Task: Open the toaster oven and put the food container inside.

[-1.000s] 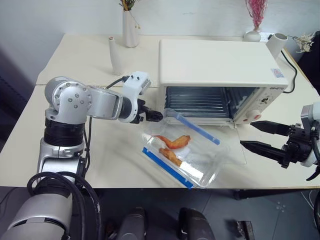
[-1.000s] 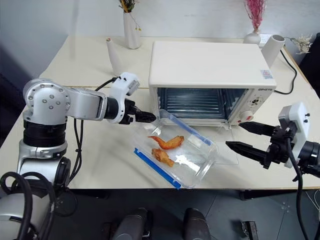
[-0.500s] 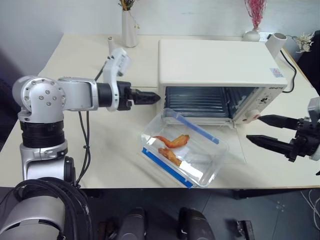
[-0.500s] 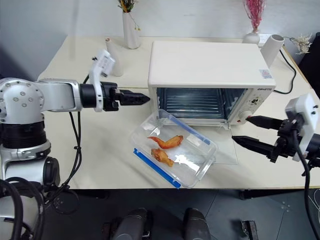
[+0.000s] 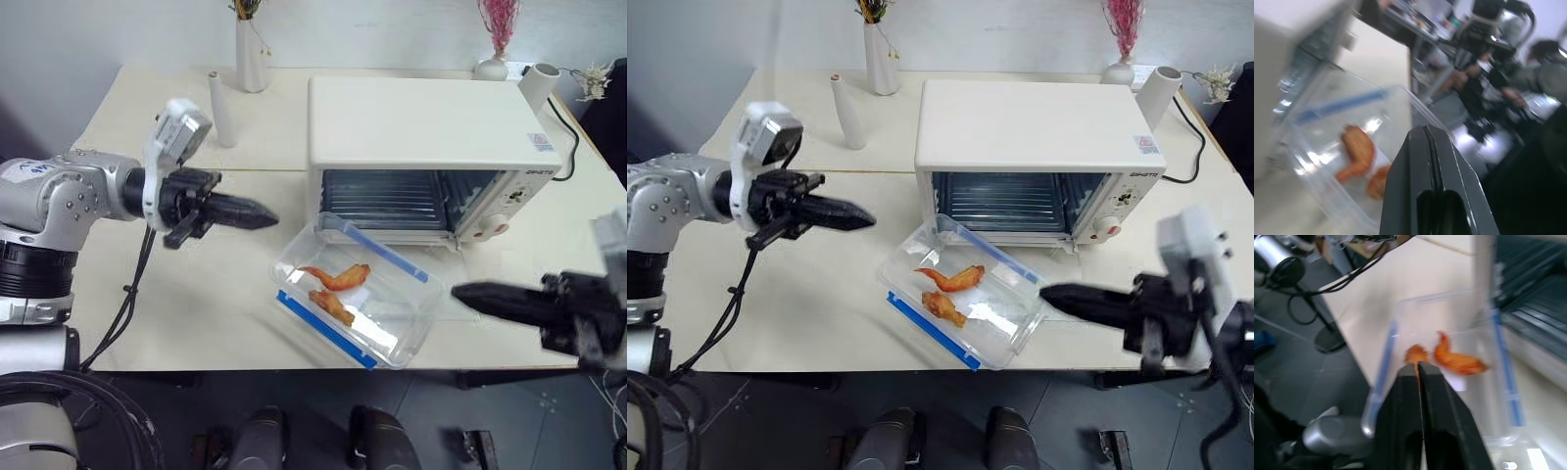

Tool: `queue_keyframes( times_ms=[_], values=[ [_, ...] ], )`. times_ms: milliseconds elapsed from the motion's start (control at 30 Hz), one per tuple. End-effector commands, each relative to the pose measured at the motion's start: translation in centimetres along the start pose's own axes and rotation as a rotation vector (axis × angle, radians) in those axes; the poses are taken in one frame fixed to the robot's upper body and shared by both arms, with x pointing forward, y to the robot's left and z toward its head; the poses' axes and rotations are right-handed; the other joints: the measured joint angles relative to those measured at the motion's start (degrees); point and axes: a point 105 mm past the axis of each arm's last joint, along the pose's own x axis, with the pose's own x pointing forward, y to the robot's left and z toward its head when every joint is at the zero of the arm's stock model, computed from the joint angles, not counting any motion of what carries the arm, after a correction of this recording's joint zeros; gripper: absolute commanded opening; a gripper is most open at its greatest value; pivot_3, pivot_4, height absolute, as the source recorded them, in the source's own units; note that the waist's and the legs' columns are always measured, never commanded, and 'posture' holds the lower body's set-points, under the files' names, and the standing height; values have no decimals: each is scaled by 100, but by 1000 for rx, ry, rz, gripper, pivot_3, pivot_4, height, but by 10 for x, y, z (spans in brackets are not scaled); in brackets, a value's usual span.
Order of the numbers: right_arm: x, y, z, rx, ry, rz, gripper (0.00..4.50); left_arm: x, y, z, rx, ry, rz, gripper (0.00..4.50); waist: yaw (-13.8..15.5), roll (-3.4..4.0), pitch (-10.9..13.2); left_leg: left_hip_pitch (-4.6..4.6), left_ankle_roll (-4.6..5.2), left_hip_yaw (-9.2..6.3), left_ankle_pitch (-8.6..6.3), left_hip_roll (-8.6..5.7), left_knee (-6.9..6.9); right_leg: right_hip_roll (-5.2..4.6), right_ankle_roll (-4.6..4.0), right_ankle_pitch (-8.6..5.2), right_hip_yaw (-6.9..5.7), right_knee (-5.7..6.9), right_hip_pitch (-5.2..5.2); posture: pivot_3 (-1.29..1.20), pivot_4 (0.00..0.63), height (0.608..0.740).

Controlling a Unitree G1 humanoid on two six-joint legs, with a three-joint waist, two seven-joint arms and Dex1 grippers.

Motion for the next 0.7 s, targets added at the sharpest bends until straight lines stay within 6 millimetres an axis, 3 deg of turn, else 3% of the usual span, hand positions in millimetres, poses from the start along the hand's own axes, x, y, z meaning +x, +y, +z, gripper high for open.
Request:
queue_keyframes(
  times_ms=[33,200,300,700],
  values=[
    [4,23,-9,-13,58,48,57,-6,-12,-17,33,135,-91,0,-1,0,0,0,1,0,-1,0,1,0,0,0,1,0,0,0,150,740],
    [12,48,-33,36,157,141,57,-2,-8,-53,69,322,-117,0,-7,-1,0,3,10,-1,-5,2,1,-2,0,0,13,3,0,0,150,740],
    [18,54,-46,49,194,167,57,1,-2,-61,93,365,-132,0,14,-9,-5,2,12,-1,-6,1,3,-1,0,0,15,4,0,0,150,740],
    [48,35,-70,59,157,114,57,14,18,-75,149,453,-156,0,-7,-18,-8,1,16,1,-8,1,6,4,-1,0,22,7,-4,0,150,740]
  ],
)
